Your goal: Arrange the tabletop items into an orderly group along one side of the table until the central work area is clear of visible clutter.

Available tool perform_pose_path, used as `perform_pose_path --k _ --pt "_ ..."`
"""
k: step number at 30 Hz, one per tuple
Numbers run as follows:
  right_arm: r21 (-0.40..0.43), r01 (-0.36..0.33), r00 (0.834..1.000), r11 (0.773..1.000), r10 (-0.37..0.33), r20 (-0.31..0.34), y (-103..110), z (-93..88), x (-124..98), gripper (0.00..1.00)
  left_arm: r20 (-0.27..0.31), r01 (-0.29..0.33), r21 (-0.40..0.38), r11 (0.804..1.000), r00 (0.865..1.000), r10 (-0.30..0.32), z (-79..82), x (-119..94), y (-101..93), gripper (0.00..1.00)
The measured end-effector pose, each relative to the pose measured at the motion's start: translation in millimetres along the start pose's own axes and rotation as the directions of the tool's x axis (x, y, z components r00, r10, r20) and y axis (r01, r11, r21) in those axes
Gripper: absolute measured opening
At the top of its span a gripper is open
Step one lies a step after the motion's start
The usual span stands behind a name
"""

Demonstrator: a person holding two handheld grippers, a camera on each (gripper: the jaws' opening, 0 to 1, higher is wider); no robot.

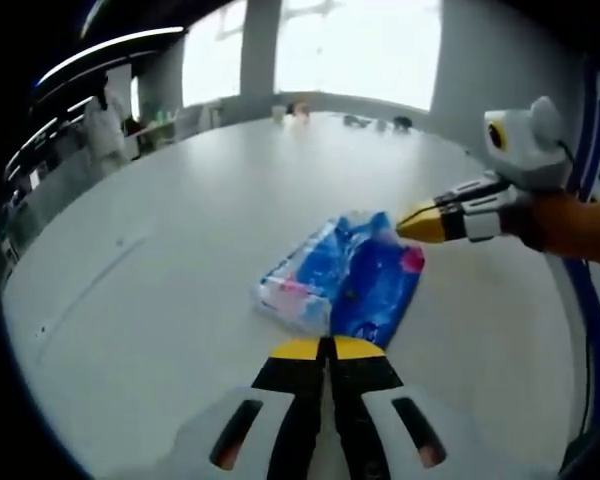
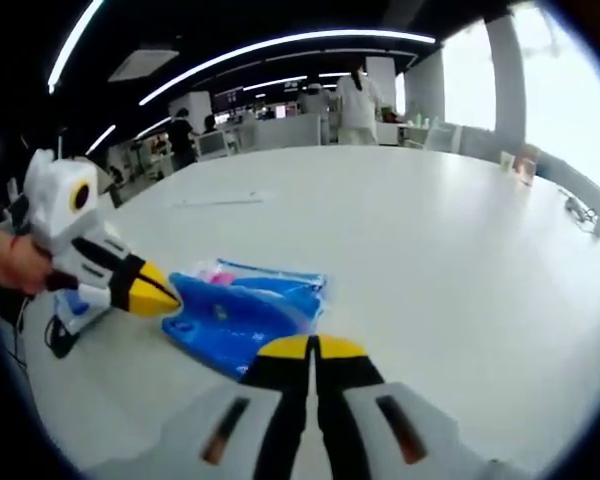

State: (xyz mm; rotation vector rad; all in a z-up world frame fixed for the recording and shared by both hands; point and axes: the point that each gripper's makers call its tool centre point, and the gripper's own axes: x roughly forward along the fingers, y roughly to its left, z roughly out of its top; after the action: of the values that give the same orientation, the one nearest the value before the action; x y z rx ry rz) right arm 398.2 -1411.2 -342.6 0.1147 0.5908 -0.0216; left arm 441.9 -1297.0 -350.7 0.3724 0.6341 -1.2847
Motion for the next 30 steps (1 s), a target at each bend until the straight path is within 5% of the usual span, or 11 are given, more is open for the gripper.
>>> perform_pose_path --k 30 --pt "0.030 -0.008 1.000 1.000 0.008 0.024 -4.0 0.8 -2.3 0.15 -0.009 0.003 -0.025 1.000 1.000 -0.004 -5.2 -3.0 -4.8 0.15"
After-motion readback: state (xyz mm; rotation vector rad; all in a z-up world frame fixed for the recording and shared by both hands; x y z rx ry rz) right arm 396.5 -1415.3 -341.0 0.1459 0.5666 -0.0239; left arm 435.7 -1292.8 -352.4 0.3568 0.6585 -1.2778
